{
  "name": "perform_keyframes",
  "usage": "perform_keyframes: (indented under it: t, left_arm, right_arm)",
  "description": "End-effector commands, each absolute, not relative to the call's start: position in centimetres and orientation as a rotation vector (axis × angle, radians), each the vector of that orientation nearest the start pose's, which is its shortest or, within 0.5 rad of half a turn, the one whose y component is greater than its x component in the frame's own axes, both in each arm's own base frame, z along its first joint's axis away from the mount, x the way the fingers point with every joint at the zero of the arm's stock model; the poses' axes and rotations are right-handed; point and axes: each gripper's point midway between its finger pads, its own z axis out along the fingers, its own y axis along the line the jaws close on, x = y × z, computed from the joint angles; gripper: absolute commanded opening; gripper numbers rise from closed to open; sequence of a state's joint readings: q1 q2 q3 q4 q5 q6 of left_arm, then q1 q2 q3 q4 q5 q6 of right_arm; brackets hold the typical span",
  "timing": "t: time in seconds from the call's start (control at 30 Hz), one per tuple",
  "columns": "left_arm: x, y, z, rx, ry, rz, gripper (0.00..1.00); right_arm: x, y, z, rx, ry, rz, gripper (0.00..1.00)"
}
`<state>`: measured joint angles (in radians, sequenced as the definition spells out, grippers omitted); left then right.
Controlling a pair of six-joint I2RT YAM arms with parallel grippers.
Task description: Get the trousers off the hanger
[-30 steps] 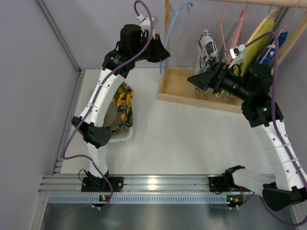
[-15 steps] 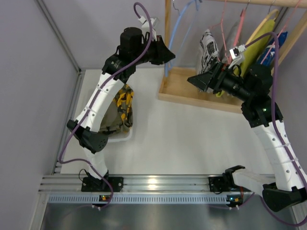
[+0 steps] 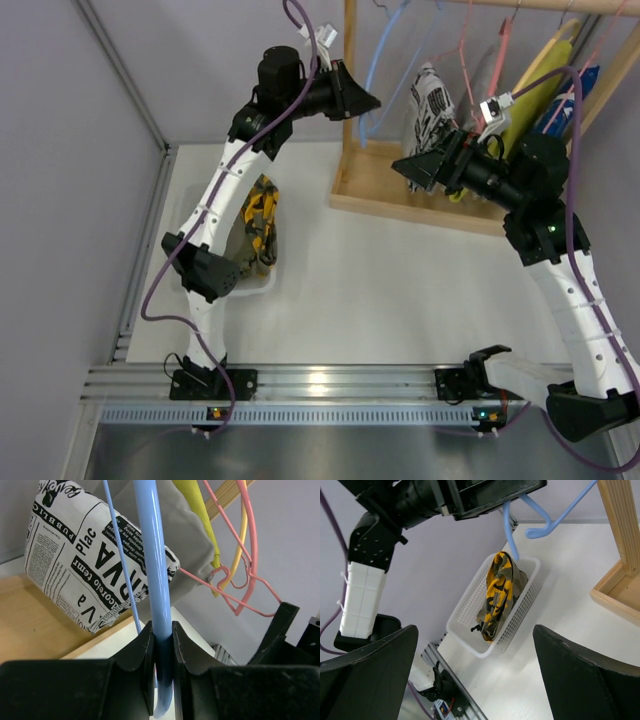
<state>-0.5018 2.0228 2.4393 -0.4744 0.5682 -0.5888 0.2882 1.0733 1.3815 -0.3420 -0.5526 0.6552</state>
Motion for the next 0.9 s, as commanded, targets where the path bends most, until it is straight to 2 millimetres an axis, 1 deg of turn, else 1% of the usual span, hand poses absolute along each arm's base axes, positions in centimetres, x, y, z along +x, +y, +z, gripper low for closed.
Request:
perform_keyframes:
  t: [0.0, 0.1, 0.33, 0.4, 0.5, 0.6, 0.67, 0.7, 0.73, 0.83, 0.87]
  left_arm:
    - [42.1, -36.2, 50.7, 0.439, 1.533, -1.379, 0.00]
    - [43.1, -36.2, 50.6, 0.412, 1.524, -1.396, 0.00]
    - [44.6, -36.1, 50.7, 0.342, 1.510, -1.424, 0.00]
    - [45.2, -36.1, 50.3, 0.326, 1.514, -1.420, 0.00]
    - [45.4, -36.2, 49.5, 0.320, 1.536, -1.424, 0.00]
    - [45.3, -35.9, 49.2, 0.310, 1.556, -1.412, 0.18]
    - [45.3, -35.3, 49.0, 0.299, 1.569, -1.395, 0.23]
    - [45.0, -35.0, 48.9, 0.296, 1.582, -1.394, 0.31]
    - [44.7, -34.8, 48.8, 0.296, 1.591, -1.391, 0.33]
    - [43.8, -33.6, 48.3, 0.300, 1.613, -1.359, 0.43]
    - [43.6, -33.3, 48.3, 0.304, 1.614, -1.346, 0.48]
  right_arm:
    - [26.9, 19.2, 45.0, -0.168, 1.661, 1.135, 0.99]
    - [27.0, 19.1, 44.9, -0.167, 1.665, 1.135, 1.00]
    - [27.1, 19.1, 44.8, -0.157, 1.671, 1.137, 0.99]
    - [27.2, 19.1, 44.6, -0.153, 1.675, 1.137, 0.99]
    - [27.2, 19.0, 44.5, -0.151, 1.679, 1.135, 0.99]
    - [27.2, 18.9, 44.7, -0.159, 1.673, 1.123, 0.99]
    - [27.1, 18.8, 44.9, -0.163, 1.667, 1.112, 0.99]
    - [27.1, 18.7, 44.9, -0.170, 1.665, 1.101, 0.99]
    - [27.1, 18.6, 44.7, -0.168, 1.675, 1.098, 0.99]
    - [26.9, 18.4, 45.5, -0.182, 1.659, 1.086, 1.00]
    - [26.9, 18.2, 46.0, -0.181, 1.646, 1.076, 0.99]
